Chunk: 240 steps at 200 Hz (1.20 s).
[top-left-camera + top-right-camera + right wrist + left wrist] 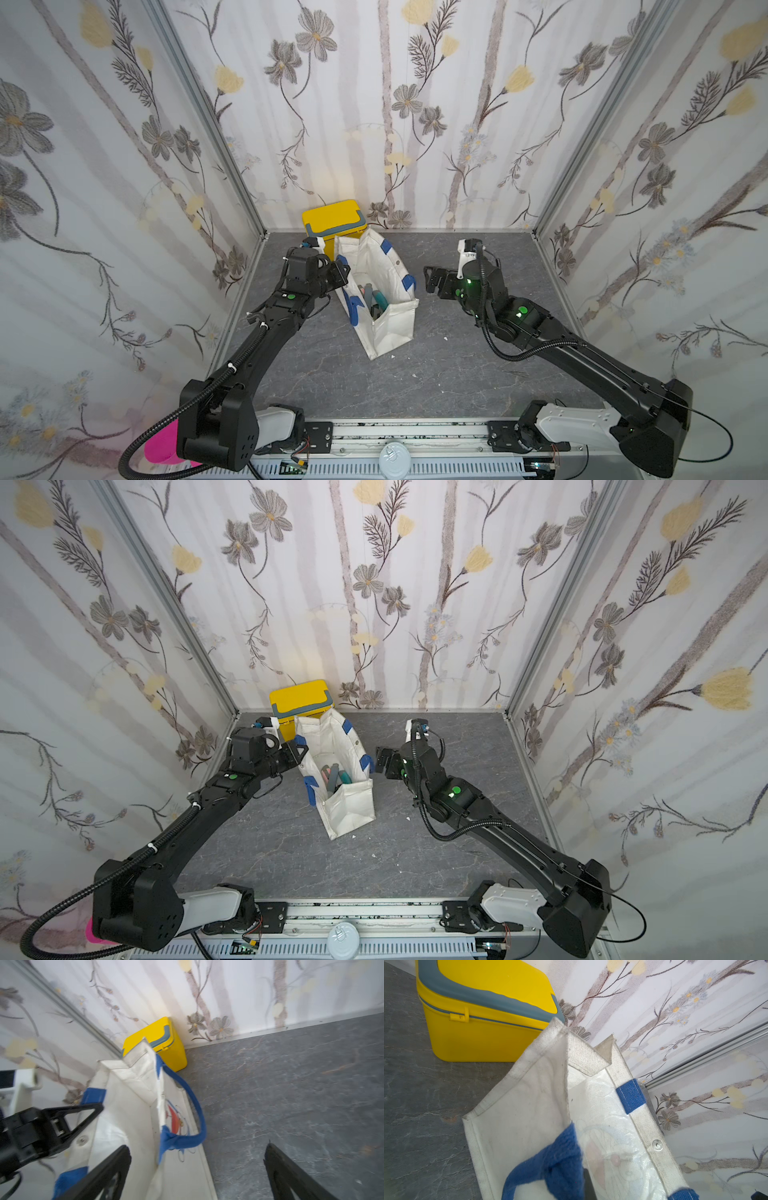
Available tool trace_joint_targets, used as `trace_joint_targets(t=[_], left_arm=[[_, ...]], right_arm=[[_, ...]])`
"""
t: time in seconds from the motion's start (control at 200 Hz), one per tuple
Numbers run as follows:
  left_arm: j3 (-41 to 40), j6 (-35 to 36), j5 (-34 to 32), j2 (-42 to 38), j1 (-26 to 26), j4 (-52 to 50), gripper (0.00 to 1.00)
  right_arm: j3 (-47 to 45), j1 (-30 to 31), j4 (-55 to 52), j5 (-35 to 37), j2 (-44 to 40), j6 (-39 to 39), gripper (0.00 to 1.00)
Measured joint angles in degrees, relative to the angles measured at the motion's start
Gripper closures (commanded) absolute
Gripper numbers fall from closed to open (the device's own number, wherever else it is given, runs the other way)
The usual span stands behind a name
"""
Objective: Place the art knife into the pouch
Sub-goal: Place the utility knife in the pouch, then reset both arms
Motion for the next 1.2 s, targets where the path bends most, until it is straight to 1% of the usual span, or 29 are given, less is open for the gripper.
trace_joint_targets(t=[0.16,0.285,0.305,0.335,0.35,0.425,0.495,0.565,0.585,0.664,0.689,0.704,0.894,1.199], left_arm=[[-0.1,0.0,-0.5,0.3,0.0,0.2,1.0],[-0.1,0.0,-1.1,0.3,0.0,0.2,1.0],[-0.1,0.0,-1.2,0.3,0.0,0.2,0.95],[-0.1,0.1,-1.5,0.3,0.0,0.1,0.84],[-0.1,0.1,-1.6,0.3,0.0,0.1,0.81],[-0.1,1.1,-2.5,0.1,0.0,0.2,0.71],[-0.1,1.1,-3.4,-0.3,0.0,0.3,0.57],[-0.1,1.2,-4.6,-1.2,0.0,0.1,0.49],[0.0,1.3,-4.7,-1.5,0.0,0.2,0.45],[0.7,2.0,-5.1,-2.3,0.0,0.3,0.19],[0.8,2.2,-5.4,-2.5,0.0,0.3,0.04],[0.8,2.2,-5.4,-2.6,0.0,0.3,0.0],[0.4,2.5,-7.7,-5.0,0.0,0.5,0.0],[-0.4,2.6,-14.6,-8.4,0.3,3.1,0.0]], right_arm=[[-5.8,-7.1,2.8,2.3,-2.4,-2.1,0.0],[-7.8,-10.2,4.8,3.0,-2.3,-3.7,0.0],[-8.1,-10.6,5.2,3.0,-2.3,-4.0,0.0],[-8.5,-11.1,5.6,3.0,-2.2,-4.2,0.0],[-8.7,-11.3,5.7,2.9,-2.1,-4.4,0.0],[-9.7,-12.2,6.6,2.9,-2.0,-4.6,0.0],[-10.7,-12.7,7.3,2.8,-2.0,-4.8,0.01],[-11.2,-13.5,7.7,1.8,-2.0,-4.8,0.0],[-11.3,-13.7,7.9,1.7,-2.0,-4.9,0.01],[-11.4,-14.7,8.3,1.5,-2.3,-5.2,0.0],[-11.5,-15.1,8.5,1.5,-2.5,-5.4,0.0],[-11.5,-15.3,8.7,1.4,-2.6,-5.4,0.0],[-13.1,-18.3,11.4,1.4,-4.5,-6.3,0.0],[-14.9,-21.4,18.0,2.3,-3.9,-7.0,0.0]])
